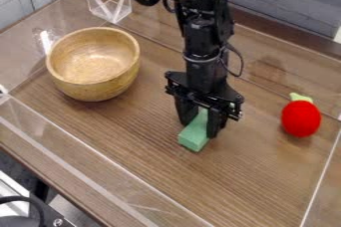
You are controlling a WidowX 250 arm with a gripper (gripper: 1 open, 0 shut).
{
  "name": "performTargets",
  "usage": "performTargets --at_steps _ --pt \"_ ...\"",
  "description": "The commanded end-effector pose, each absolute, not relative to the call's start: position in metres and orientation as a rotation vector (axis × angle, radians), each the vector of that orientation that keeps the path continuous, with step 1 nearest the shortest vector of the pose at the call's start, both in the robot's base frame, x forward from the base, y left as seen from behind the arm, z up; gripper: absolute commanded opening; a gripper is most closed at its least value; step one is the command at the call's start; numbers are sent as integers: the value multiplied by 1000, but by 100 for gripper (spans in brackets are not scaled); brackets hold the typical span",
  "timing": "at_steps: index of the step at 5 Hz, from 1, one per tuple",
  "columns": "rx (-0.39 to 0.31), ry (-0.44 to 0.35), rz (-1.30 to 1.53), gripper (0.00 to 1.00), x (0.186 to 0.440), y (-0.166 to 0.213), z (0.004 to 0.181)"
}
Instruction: Put the green block into the wooden bowl
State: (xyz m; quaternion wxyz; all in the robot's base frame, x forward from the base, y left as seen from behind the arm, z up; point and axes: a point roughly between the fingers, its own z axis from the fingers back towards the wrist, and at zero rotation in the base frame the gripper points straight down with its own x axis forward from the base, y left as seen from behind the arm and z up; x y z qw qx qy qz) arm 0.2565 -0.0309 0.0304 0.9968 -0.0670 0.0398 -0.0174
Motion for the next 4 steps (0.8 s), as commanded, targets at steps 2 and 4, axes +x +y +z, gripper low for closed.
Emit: performTargets --at_steps 2,4 --pt "-160 45 -29 0 267 -30 45" --pt "-174 54 -21 0 268 -30 47"
